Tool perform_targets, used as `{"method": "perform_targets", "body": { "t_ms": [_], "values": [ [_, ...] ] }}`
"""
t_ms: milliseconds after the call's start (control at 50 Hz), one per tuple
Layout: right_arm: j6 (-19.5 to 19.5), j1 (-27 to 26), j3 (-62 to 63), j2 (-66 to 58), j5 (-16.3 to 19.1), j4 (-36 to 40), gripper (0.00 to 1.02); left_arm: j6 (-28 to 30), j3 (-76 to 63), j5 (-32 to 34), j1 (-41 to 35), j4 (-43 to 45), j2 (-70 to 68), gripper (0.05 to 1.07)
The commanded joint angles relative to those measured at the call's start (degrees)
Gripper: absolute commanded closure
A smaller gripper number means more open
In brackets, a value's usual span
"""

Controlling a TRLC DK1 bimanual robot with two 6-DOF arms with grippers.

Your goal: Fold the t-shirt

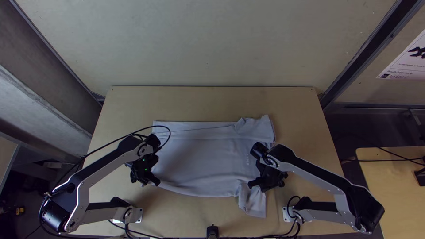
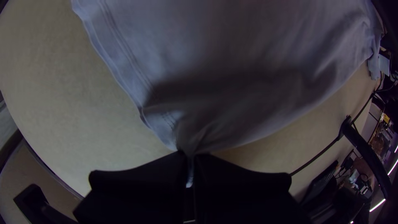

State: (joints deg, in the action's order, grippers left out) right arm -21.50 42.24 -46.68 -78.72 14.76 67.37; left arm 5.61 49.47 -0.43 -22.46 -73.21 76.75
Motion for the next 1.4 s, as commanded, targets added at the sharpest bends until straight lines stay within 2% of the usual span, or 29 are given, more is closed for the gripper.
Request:
{"method": "perform_targets", "body": {
  "t_ms": [0,220,560,760,1080,1380],
  "values": [
    [-1.44,-1.63,-1.31,2.34,-0.88,2.15,1.00,-0.86,2.56,0.69,1.28,-1.32,-1.25,1.04],
    [-0.30,-7.26,-2.81,6.82,-2.55,3.73,1.00,-3.50,10.38,2.45,6.64,0.17,-0.99,1.04],
    [6.91,-18.24,-7.73,5.68,-7.21,4.08,1.00,-1.91,14.86,2.71,10.94,1.49,0.51,1.04],
    [10.60,-25.80,-14.23,1.73,-8.17,4.26,1.00,-1.56,17.32,2.80,12.53,2.46,1.91,1.04],
    [13.41,-30.37,-25.92,-9.44,-10.90,4.08,1.00,-2.35,24.09,2.27,14.72,4.83,9.03,1.04],
    [15.08,-32.22,-37.17,-20.25,-11.25,3.55,1.00,-2.00,31.47,2.27,16.48,6.24,15.62,1.04]
  ]
}}
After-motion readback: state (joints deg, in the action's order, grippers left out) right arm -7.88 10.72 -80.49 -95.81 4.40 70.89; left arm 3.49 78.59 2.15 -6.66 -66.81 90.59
